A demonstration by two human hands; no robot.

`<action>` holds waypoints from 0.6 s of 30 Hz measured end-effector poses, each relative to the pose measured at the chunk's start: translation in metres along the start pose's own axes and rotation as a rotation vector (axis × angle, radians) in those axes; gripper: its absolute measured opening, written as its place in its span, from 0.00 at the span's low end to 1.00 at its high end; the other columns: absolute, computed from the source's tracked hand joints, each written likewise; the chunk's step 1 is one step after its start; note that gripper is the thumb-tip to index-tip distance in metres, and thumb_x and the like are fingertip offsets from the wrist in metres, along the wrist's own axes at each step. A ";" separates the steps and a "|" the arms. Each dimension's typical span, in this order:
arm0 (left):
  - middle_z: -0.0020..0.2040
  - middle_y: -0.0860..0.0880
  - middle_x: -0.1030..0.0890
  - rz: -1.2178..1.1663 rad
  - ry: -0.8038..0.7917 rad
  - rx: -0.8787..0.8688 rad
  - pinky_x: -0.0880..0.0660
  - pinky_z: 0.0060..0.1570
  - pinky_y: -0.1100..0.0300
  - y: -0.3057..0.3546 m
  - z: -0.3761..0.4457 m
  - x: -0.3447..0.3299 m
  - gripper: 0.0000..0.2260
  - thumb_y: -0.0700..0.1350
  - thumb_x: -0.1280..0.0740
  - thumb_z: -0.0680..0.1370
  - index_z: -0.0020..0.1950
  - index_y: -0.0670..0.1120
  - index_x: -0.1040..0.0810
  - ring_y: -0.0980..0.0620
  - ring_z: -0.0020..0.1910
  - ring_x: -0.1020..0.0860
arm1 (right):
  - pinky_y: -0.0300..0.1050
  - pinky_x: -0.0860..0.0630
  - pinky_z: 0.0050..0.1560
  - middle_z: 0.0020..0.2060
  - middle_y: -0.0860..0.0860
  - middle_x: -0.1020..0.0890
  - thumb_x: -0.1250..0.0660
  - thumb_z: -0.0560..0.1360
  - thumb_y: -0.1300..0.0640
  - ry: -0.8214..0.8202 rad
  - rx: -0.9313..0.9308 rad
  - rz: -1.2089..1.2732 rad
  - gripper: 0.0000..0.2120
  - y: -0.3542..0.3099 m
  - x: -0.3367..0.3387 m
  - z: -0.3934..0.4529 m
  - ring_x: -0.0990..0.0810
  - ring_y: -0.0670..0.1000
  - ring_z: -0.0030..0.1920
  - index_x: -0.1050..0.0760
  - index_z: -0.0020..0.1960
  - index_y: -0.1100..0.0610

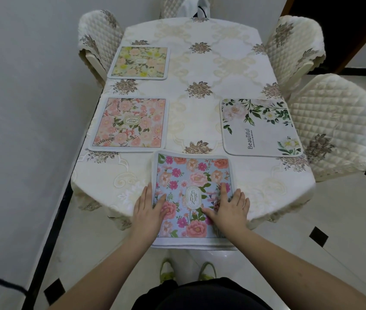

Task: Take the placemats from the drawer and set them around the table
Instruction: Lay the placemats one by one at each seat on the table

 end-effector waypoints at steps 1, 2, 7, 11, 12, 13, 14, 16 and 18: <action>0.73 0.34 0.33 -0.034 0.012 -0.005 0.24 0.57 0.41 0.002 -0.002 0.001 0.27 0.45 0.19 0.67 0.64 0.47 0.21 0.36 0.68 0.31 | 0.62 0.59 0.75 0.76 0.68 0.52 0.48 0.70 0.23 0.004 -0.001 0.004 0.51 -0.001 0.000 -0.001 0.54 0.66 0.77 0.66 0.79 0.50; 0.74 0.35 0.35 -0.069 0.021 -0.002 0.24 0.57 0.42 0.004 -0.003 0.002 0.27 0.43 0.20 0.68 0.66 0.46 0.22 0.35 0.67 0.28 | 0.62 0.59 0.75 0.76 0.68 0.52 0.47 0.70 0.23 0.009 -0.003 0.006 0.51 -0.001 -0.001 0.000 0.54 0.66 0.77 0.66 0.79 0.50; 0.77 0.37 0.39 -0.266 0.077 0.010 0.20 0.53 0.44 0.006 -0.003 0.013 0.28 0.36 0.26 0.71 0.71 0.46 0.26 0.35 0.66 0.26 | 0.62 0.58 0.75 0.76 0.67 0.49 0.43 0.70 0.25 0.044 -0.010 0.025 0.51 -0.004 0.006 0.001 0.52 0.65 0.77 0.61 0.79 0.51; 0.79 0.43 0.41 -0.437 0.090 0.042 0.24 0.52 0.55 0.001 0.000 0.035 0.26 0.39 0.35 0.79 0.77 0.51 0.35 0.45 0.68 0.28 | 0.58 0.50 0.75 0.75 0.63 0.44 0.40 0.74 0.31 0.138 0.014 0.220 0.44 -0.003 0.025 -0.005 0.45 0.62 0.76 0.54 0.79 0.53; 0.78 0.44 0.40 -0.489 0.092 0.071 0.27 0.53 0.57 -0.003 0.002 0.040 0.25 0.40 0.36 0.81 0.77 0.51 0.36 0.48 0.67 0.29 | 0.57 0.43 0.73 0.74 0.61 0.41 0.38 0.75 0.35 0.171 0.025 0.334 0.42 0.000 0.034 -0.006 0.39 0.61 0.73 0.52 0.79 0.53; 0.77 0.46 0.38 -0.548 0.100 0.101 0.29 0.55 0.59 -0.007 0.003 0.045 0.25 0.41 0.37 0.81 0.77 0.50 0.37 0.51 0.66 0.29 | 0.56 0.35 0.69 0.71 0.58 0.38 0.36 0.76 0.38 0.192 0.037 0.474 0.40 0.004 0.043 -0.005 0.32 0.58 0.69 0.50 0.78 0.52; 0.74 0.47 0.34 -0.615 0.111 0.129 0.30 0.58 0.60 -0.009 0.004 0.052 0.24 0.41 0.36 0.81 0.77 0.49 0.36 0.54 0.64 0.29 | 0.53 0.30 0.64 0.69 0.56 0.36 0.34 0.76 0.42 0.196 0.042 0.606 0.38 0.009 0.052 -0.005 0.28 0.55 0.63 0.49 0.78 0.52; 0.67 0.52 0.28 -0.752 0.124 0.204 0.28 0.56 0.63 -0.014 0.007 0.060 0.23 0.43 0.36 0.81 0.76 0.50 0.35 0.58 0.59 0.26 | 0.49 0.25 0.57 0.65 0.53 0.33 0.34 0.78 0.46 0.195 0.026 0.774 0.35 0.018 0.067 0.000 0.26 0.50 0.57 0.47 0.78 0.52; 0.59 0.59 0.24 -0.891 0.102 0.323 0.26 0.44 0.70 -0.022 0.010 0.057 0.22 0.44 0.35 0.81 0.74 0.52 0.34 0.63 0.51 0.23 | 0.49 0.22 0.54 0.62 0.52 0.29 0.35 0.79 0.48 0.192 0.020 0.821 0.30 0.025 0.074 0.005 0.24 0.49 0.55 0.42 0.77 0.51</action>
Point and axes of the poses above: each hand's wrist, its own z-axis towards the middle knuckle, its own x-axis out of the back of the hand, y = z × x, the point moved 10 cm from there along z, towards the middle knuckle
